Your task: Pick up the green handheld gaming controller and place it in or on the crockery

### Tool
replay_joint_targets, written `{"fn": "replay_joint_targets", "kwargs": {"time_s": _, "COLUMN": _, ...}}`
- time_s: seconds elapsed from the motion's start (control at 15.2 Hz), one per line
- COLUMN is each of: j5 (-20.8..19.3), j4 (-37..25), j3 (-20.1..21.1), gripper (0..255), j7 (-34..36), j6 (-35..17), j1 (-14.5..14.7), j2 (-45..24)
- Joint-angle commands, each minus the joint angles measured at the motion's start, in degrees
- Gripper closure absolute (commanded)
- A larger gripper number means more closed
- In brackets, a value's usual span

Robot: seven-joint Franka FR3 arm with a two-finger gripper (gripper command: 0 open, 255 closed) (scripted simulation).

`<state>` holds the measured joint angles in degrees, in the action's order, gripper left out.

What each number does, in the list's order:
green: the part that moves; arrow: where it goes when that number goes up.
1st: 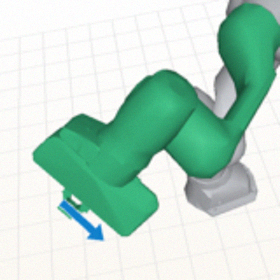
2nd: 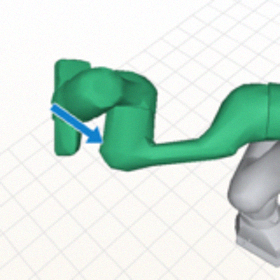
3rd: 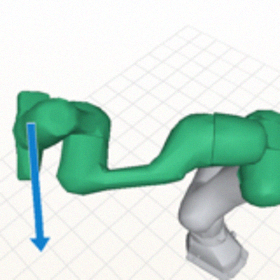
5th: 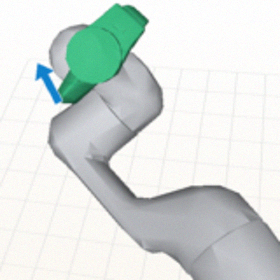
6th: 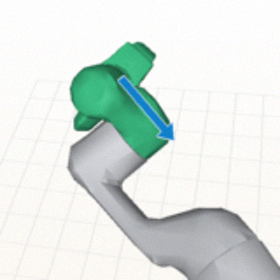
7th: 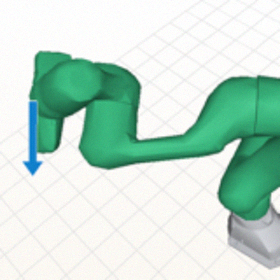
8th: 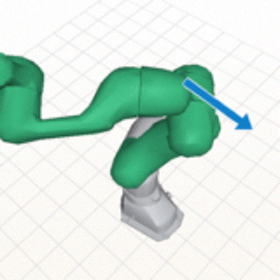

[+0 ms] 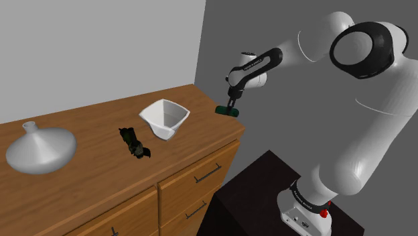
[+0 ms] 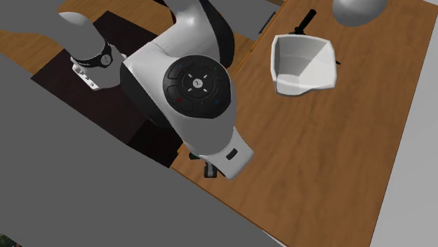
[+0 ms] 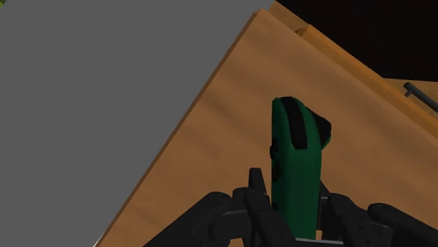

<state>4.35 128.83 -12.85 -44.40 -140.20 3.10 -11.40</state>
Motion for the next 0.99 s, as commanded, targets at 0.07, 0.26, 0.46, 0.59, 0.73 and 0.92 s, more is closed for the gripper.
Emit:
{"fn": "replay_joint_targets", "kwargs": {"time_s": 0.07, "j5": -0.7, "j4": -0.6, "j3": -0.2, "gripper": 255, "j7": 0.5, "j6": 2.2, "j1": 0.2, "j2": 1.6}}
{"fn": "replay_joint_targets", "kwargs": {"time_s": 0.26, "j5": -1.3, "j4": -1.1, "j3": -0.3, "gripper": 255, "j7": 1.0, "j6": 4.3, "j1": 0.3, "j2": 3.3}}
{"fn": "replay_joint_targets", "kwargs": {"time_s": 0.46, "j5": -1.9, "j4": -1.8, "j3": -0.5, "gripper": 255, "j7": 1.4, "j6": 6.5, "j1": 0.4, "j2": 4.8}}
{"fn": "replay_joint_targets", "kwargs": {"time_s": 0.59, "j5": -2.3, "j4": -2.3, "j3": -0.5, "gripper": 255, "j7": 1.7, "j6": 7.9, "j1": 0.4, "j2": 5.8}}
{"fn": "replay_joint_targets", "kwargs": {"time_s": 0.73, "j5": -2.6, "j4": -2.8, "j3": -0.6, "gripper": 255, "j7": 1.9, "j6": 9.4, "j1": 0.5, "j2": 6.8}}
{"fn": "replay_joint_targets", "kwargs": {"time_s": 0.92, "j5": -3.0, "j4": -3.8, "j3": -0.6, "gripper": 255, "j7": 2.2, "j6": 11.6, "j1": 0.5, "j2": 8.1}}
